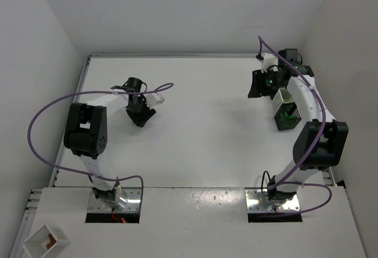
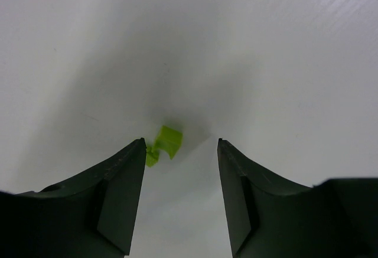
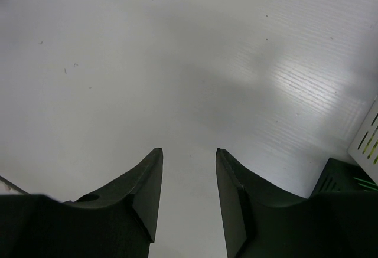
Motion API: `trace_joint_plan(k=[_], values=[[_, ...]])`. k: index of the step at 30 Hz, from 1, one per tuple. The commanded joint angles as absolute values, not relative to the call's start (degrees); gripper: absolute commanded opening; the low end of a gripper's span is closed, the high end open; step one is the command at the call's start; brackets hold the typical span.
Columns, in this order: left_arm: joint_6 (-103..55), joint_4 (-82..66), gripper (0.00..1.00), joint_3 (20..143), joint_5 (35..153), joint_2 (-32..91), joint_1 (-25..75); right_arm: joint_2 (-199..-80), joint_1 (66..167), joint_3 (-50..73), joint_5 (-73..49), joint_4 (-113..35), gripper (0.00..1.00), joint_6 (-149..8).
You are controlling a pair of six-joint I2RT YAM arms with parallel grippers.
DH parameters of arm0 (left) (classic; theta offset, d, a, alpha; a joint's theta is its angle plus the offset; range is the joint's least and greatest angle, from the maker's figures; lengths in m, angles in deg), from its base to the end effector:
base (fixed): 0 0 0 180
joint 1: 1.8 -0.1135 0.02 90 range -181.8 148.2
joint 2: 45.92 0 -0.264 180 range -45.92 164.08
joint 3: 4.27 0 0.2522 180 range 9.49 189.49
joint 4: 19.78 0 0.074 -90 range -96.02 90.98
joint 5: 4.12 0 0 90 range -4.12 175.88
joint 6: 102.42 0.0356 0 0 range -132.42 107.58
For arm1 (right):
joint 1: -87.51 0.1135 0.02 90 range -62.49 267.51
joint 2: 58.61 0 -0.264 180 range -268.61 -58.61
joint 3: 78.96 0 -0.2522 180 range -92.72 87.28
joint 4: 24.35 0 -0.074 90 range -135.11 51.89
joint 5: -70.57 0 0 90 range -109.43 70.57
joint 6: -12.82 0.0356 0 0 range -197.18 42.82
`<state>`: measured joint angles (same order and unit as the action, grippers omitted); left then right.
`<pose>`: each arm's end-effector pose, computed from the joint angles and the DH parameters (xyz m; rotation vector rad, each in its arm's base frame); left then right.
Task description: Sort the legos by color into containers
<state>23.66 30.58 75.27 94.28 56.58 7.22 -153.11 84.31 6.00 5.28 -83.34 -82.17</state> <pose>0.3357 -0.0586 0.1682 1.1106 2.5955 -0.1047 0.3488 -0.0046 0.2884 -0.1954 2.5183 0.4999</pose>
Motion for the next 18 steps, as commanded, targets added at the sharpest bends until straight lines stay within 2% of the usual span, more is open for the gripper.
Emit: trace_joint_plan(k=[1,18], values=[[25.8,30.3,0.58,78.7,96.3,57.8,6.6,-151.5,84.8,5.9,6.2,-82.0,0.42,-81.6],[28.2,35.6,0.58,82.4,100.4,62.9,1.9,-152.6,84.8,5.9,5.7,-82.5,0.42,-81.6]])
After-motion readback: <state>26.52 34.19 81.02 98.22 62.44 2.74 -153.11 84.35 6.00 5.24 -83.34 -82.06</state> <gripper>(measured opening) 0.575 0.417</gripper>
